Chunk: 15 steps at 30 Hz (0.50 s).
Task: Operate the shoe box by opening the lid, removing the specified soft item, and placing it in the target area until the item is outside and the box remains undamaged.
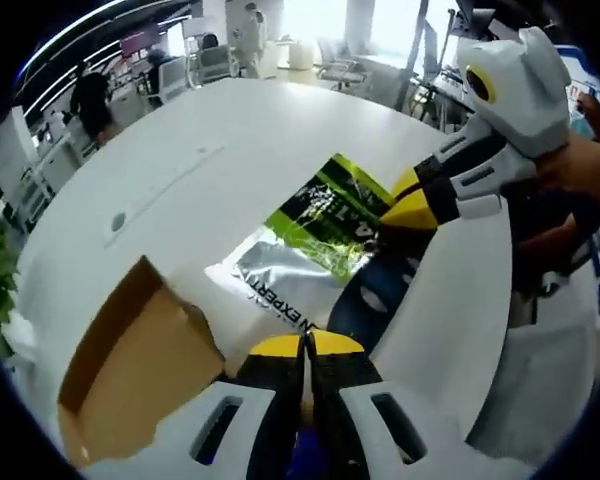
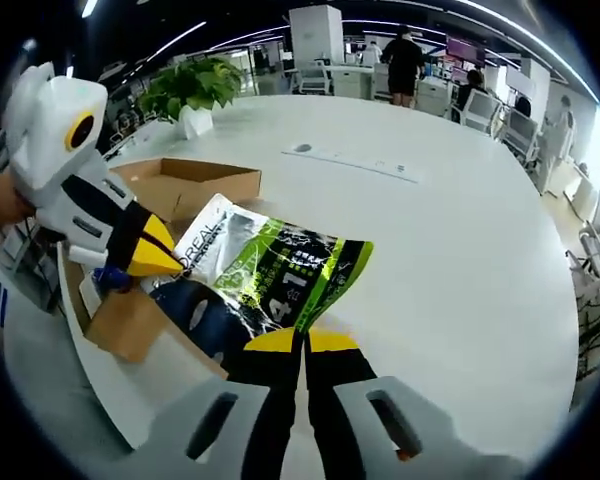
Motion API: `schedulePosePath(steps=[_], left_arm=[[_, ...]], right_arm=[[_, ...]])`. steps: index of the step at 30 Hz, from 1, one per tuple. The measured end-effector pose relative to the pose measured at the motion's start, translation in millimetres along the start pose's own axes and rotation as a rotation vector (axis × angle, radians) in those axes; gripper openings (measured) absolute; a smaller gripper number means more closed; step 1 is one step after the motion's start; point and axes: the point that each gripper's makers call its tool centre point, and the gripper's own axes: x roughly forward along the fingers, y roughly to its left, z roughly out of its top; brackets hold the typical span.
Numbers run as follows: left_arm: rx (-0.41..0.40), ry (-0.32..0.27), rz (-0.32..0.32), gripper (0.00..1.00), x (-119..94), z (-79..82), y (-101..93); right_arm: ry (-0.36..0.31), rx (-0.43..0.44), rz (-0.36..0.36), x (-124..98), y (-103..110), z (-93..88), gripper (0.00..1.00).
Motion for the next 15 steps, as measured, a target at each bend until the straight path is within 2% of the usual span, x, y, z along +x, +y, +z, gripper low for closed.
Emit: schedulePosePath(steps=[4,15], left_arm=[[0.024,0.030,-0.007,0.00,8.4,-2.9,-1.1],[0.138,0.095,0.023,0.00,27.4,-7.6,5.6]], right_arm=[[0.005,-0.004,-0.003,4.6,-4.2,-1.4,0.00],[-0.001,-0.027,-0.006,22.8,-10.1,-5.1,0.00]])
